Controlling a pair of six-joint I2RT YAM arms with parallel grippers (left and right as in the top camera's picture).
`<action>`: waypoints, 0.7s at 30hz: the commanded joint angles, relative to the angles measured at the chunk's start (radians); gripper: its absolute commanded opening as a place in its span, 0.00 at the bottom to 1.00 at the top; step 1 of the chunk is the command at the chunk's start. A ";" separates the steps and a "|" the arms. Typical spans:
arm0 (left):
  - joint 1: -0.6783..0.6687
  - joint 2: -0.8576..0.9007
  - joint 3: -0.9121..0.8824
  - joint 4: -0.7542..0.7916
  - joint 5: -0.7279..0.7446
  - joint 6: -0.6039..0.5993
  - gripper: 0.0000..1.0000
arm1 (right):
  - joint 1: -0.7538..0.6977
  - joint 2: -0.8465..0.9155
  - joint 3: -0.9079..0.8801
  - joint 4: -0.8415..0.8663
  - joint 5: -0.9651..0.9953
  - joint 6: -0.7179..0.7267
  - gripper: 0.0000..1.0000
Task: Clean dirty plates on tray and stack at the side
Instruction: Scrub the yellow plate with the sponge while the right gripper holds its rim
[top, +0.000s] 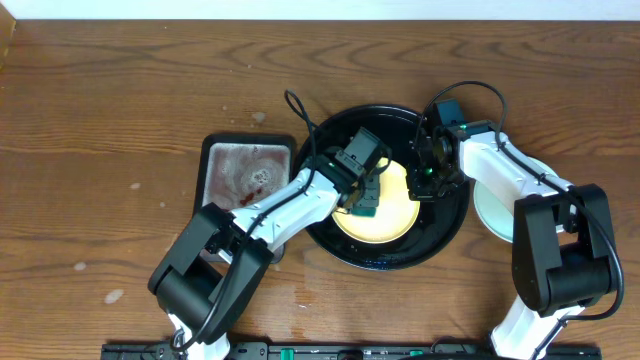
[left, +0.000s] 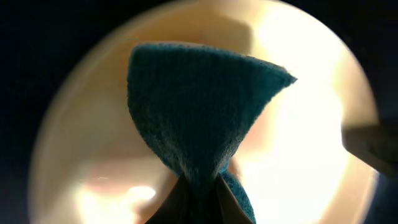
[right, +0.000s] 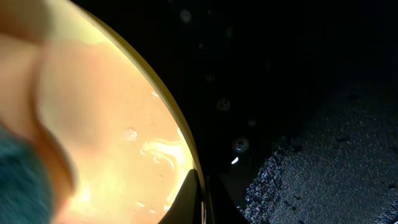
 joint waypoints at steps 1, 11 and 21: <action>-0.030 -0.006 0.001 0.021 0.126 -0.016 0.07 | -0.002 -0.002 -0.010 -0.004 0.021 -0.008 0.01; -0.019 -0.006 0.002 0.124 -0.049 -0.027 0.07 | -0.002 -0.002 -0.010 -0.005 0.020 -0.008 0.01; 0.040 -0.006 0.002 0.087 -0.142 -0.019 0.07 | -0.002 -0.002 -0.010 -0.004 0.020 -0.008 0.01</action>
